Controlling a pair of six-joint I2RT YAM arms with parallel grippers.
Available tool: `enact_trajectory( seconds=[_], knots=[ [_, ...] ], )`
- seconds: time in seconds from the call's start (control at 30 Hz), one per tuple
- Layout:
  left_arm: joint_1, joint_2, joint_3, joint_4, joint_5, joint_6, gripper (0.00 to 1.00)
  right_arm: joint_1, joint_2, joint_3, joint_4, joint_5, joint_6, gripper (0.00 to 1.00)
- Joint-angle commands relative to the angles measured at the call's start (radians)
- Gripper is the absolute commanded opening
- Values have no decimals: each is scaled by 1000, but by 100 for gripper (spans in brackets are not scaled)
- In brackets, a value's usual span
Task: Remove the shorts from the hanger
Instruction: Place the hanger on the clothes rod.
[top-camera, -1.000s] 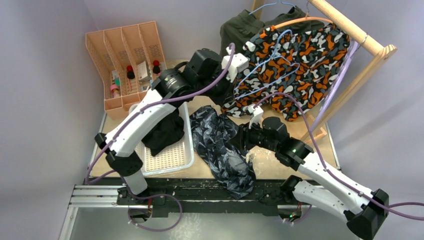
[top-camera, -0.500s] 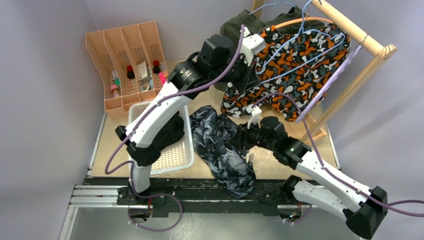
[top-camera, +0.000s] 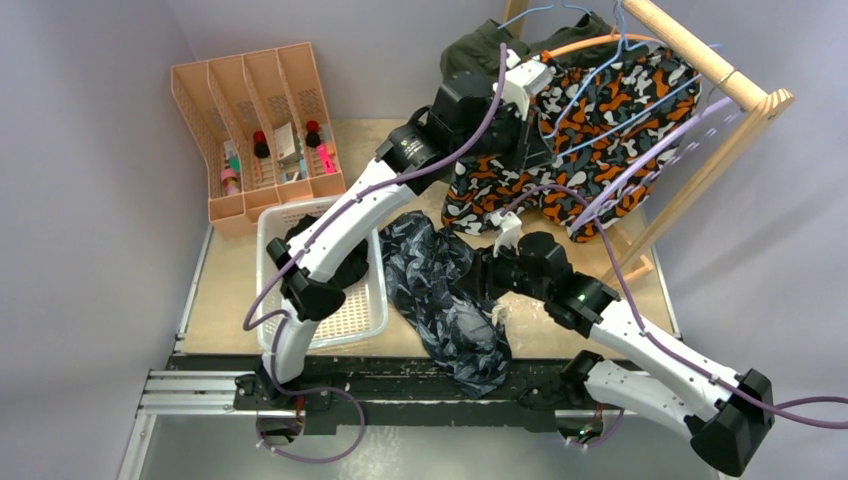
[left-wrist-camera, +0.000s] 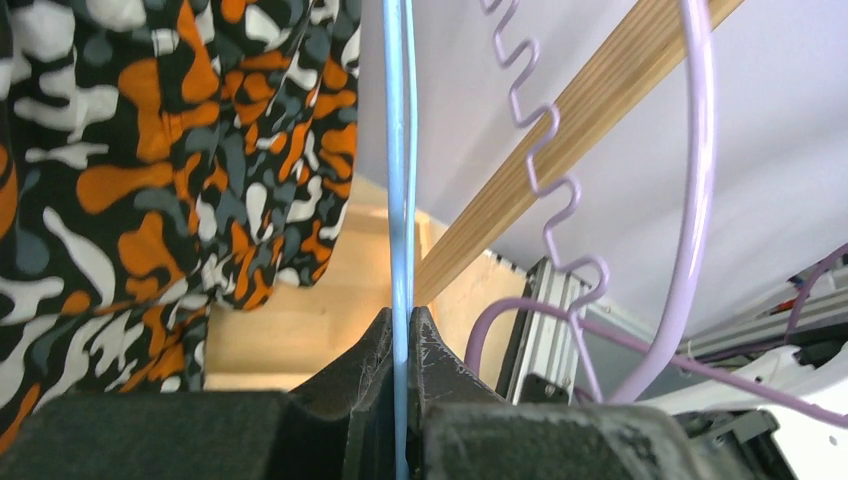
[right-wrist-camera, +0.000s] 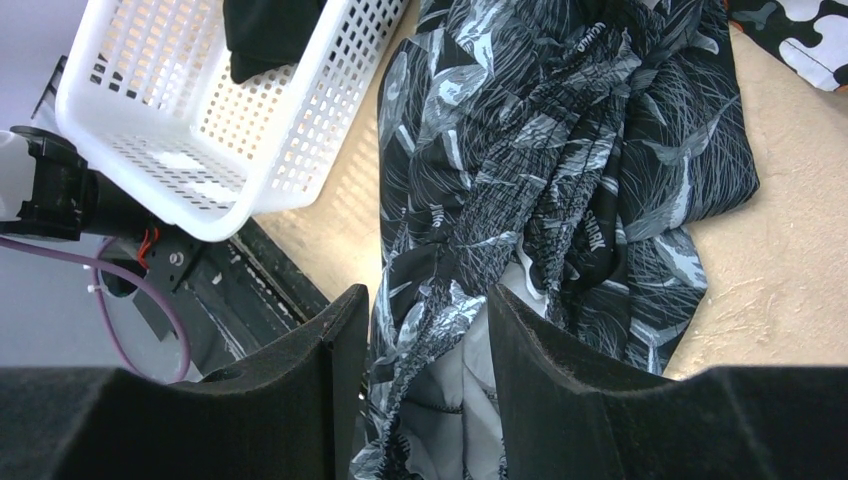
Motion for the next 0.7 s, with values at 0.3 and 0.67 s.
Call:
enact_trajectory(
  seconds=[0.3, 0.67],
  knots=[
    [4, 69, 84, 212, 51, -116, 0, 3, -10, 1, 39, 18, 14, 50],
    [-2, 108, 97, 179, 70, -91, 0, 3, -6, 1, 39, 41, 31, 50]
  ],
)
